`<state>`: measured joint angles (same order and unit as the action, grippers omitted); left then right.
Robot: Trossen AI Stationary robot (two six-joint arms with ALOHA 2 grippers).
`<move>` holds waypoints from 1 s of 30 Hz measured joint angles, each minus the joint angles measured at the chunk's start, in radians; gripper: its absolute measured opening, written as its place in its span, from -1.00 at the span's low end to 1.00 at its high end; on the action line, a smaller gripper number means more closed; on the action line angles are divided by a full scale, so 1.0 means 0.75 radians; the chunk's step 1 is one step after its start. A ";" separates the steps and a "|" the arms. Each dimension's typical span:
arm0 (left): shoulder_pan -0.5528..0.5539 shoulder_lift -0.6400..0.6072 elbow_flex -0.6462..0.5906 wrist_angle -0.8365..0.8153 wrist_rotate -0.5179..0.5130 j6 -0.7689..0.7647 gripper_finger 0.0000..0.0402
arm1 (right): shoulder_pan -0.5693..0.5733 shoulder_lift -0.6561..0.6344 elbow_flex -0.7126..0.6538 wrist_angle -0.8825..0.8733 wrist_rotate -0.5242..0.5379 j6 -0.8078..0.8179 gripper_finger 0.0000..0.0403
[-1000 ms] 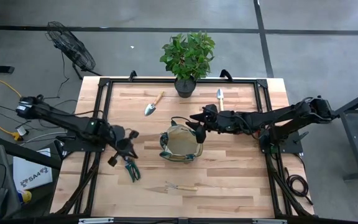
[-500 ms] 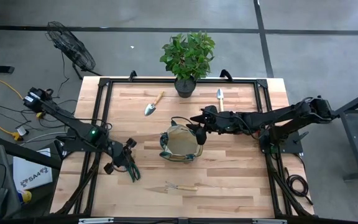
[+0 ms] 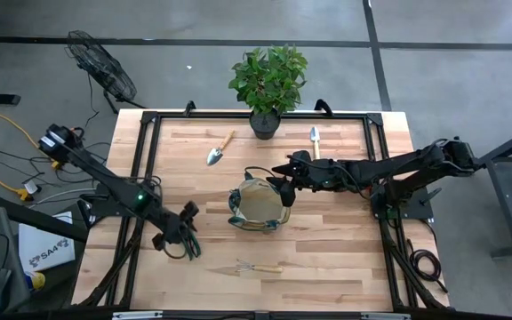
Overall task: Pick & Place Garden tools in Gardening bag
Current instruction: Put the green shear scissors into the gardening bag
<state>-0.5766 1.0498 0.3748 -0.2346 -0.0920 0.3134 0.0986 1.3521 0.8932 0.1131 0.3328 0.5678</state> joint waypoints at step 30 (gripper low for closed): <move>0.002 0.258 0.005 0.159 0.014 0.095 -0.20 | 0.000 0.000 0.000 -0.003 0.001 0.004 -0.02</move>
<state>-0.5755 1.2436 0.3786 -0.1152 -0.0813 0.3850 0.0986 1.3521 0.8932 0.1108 0.3338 0.5709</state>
